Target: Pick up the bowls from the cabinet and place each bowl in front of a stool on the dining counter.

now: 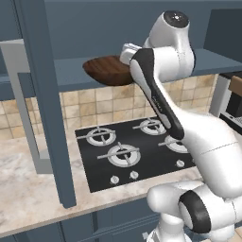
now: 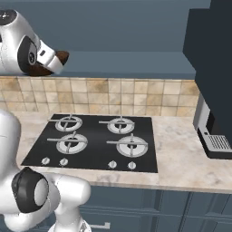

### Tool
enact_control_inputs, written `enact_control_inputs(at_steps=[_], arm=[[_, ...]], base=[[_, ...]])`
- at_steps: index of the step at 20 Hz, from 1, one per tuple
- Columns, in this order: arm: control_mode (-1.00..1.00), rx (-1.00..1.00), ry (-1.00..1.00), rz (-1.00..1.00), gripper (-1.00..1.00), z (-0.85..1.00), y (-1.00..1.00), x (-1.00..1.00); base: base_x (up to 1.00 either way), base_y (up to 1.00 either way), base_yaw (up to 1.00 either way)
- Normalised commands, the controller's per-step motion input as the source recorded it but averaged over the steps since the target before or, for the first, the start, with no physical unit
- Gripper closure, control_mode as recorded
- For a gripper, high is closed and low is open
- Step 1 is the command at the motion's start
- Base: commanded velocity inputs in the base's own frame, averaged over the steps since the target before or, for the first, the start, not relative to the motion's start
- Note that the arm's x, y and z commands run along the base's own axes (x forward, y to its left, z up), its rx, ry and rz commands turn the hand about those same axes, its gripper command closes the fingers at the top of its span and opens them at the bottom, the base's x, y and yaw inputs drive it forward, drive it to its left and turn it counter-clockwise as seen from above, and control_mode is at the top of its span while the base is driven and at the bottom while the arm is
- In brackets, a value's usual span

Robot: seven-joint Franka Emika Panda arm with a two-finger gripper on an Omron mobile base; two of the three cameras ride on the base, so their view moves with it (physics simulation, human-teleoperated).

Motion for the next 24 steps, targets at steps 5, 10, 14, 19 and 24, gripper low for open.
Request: enact_control_inputs(at_steps=[5, 10, 14, 19, 24], arm=[[-1.00, 0.10, -0.13, -0.05, 1.00, 0.00, -0.84, -1.00], [-1.00, 0.07, -0.08, 0.00, 1.00, 0.00, -0.63, -0.90], [-1.00, 0.07, -0.04, 0.00, 1.00, 0.00, -0.54, -0.73], [-1.00, 0.08, 0.00, 0.02, 1.00, 0.00, -0.43, -0.54], [-1.00, 0.07, 0.00, 0.08, 1.00, -0.06, -0.19, -0.26]], base=[[0.00, 0.00, 0.00], [0.00, 0.00, 0.00], [0.00, 0.00, 0.00], [0.00, 0.00, 0.00], [0.00, 0.00, 0.00]])
